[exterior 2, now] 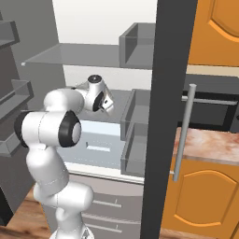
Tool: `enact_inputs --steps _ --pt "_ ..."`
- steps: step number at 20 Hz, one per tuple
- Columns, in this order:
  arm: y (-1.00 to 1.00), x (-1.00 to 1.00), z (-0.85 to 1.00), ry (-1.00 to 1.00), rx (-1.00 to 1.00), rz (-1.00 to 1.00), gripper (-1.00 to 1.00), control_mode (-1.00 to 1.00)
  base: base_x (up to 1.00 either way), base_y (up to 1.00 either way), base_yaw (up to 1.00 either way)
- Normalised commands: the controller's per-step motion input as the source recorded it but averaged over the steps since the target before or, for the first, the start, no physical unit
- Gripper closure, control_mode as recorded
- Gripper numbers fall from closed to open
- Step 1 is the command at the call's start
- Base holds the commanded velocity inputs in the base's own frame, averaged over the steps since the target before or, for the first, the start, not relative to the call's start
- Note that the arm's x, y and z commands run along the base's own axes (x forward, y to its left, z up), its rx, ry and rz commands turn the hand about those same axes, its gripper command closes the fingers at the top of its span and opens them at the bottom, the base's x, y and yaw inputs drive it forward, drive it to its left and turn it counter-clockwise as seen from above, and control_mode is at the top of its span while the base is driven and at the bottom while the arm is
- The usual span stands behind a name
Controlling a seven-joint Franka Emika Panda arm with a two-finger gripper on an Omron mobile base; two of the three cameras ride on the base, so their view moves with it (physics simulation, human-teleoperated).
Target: Place the tupperware containing the shrimp and bell pepper meal in the microwave. Close the microwave door and press the start button to reheat the meal.
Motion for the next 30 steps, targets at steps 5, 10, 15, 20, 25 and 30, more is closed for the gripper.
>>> enact_inputs --steps 5,10,15,20,25,30 --pt "0.00 -1.00 0.03 0.02 0.00 -0.09 1.00 -1.00 0.00 0.00 0.00" --pt "0.00 -1.00 0.24 0.00 0.01 -0.11 1.00 -1.00 0.00 0.00 0.00" --pt "-0.07 -1.00 0.51 0.00 0.08 -0.12 1.00 -1.00 0.00 0.00 0.00" --pt "-0.18 -0.76 0.72 0.00 0.13 -0.07 1.00 -1.00 0.00 0.00 0.00" --pt "-0.18 -0.85 0.60 0.00 0.12 -0.07 1.00 -1.00 0.00 0.00 0.00" --pt "-0.02 -0.81 0.32 0.06 0.03 -0.09 1.00 -1.00 0.00 0.00 0.00"
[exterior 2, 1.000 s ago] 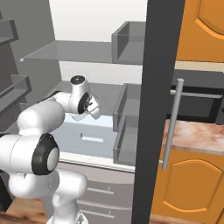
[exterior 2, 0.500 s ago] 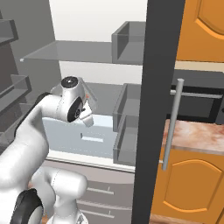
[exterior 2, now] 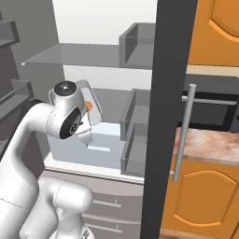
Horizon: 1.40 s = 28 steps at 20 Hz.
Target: Place the tupperware containing the shrimp and bell pepper meal in the microwave. Close the microwave door and press the start button to reheat the meal.
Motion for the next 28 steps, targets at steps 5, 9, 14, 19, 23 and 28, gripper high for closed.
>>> enact_inputs --steps 5,9,14,19,23,28 --pt "0.00 -0.55 0.10 0.16 0.00 -0.15 1.00 -1.00 0.00 0.00 0.00" --pt "-0.06 -0.58 0.10 0.13 0.00 -0.21 1.00 -1.00 0.00 0.00 0.00" --pt "-0.07 -0.35 0.06 0.01 0.00 -0.09 1.00 -1.00 0.00 0.00 0.00" --pt "0.00 -0.04 0.02 0.00 0.00 0.00 1.00 -1.00 0.00 0.00 0.00" --pt "0.00 0.00 0.01 0.00 0.00 0.00 1.00 -1.00 0.00 0.00 0.00" --pt "0.00 0.00 0.00 0.00 0.00 0.00 1.00 -1.00 0.00 0.00 0.00"
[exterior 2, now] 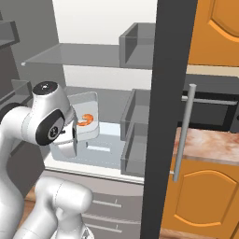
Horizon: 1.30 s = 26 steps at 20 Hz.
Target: Place the tupperware containing the shrimp and bell pepper meal in the microwave. Close the microwave door and press the start button to reheat the meal.
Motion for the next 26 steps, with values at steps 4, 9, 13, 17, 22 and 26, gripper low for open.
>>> enact_inputs --steps 4,9,13,17,22,26 --pt "0.00 0.00 0.00 0.00 0.00 0.00 1.00 1.00 0.00 0.00 0.00" --pt "0.00 0.00 0.00 0.00 0.00 0.00 1.00 1.00 0.14 0.00 0.00" --pt "0.00 0.00 0.00 0.00 0.00 0.00 1.00 1.00 0.14 0.00 0.00" --pt "0.00 0.00 0.00 0.00 0.00 0.00 1.00 1.00 0.09 0.00 -0.03" --pt "0.00 0.00 0.00 0.00 0.00 0.00 1.00 1.00 0.12 0.02 -0.08" --pt "0.00 0.00 0.00 0.00 0.00 0.00 1.00 1.00 0.30 0.15 -0.14"
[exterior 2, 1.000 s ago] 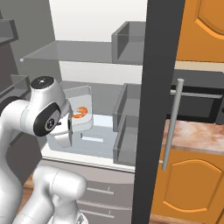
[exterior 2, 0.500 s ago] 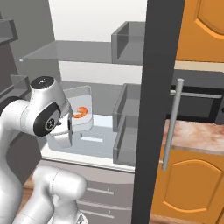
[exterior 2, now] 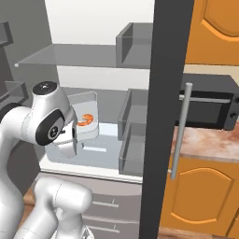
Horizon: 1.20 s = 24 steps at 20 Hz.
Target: Place the tupperware containing the shrimp and bell pepper meal in the microwave. Close the microwave door and press the start button to reheat the meal.
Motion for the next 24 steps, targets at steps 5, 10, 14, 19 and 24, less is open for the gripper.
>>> enact_inputs --steps 5,10,14,19,24 --pt "0.00 0.00 0.00 0.00 0.00 0.00 1.00 1.00 0.41 0.21 -0.13" --pt "0.00 0.00 0.00 0.00 0.00 0.00 1.00 1.00 0.25 0.23 -0.13" --pt "0.00 0.00 0.00 0.00 0.00 0.00 1.00 1.00 -0.16 0.27 -0.19" --pt "0.00 0.00 0.00 0.00 0.00 0.00 1.00 1.00 -0.41 0.46 -0.18" --pt "0.00 0.00 0.00 0.00 0.00 0.00 1.00 1.00 -0.29 0.53 -0.19"
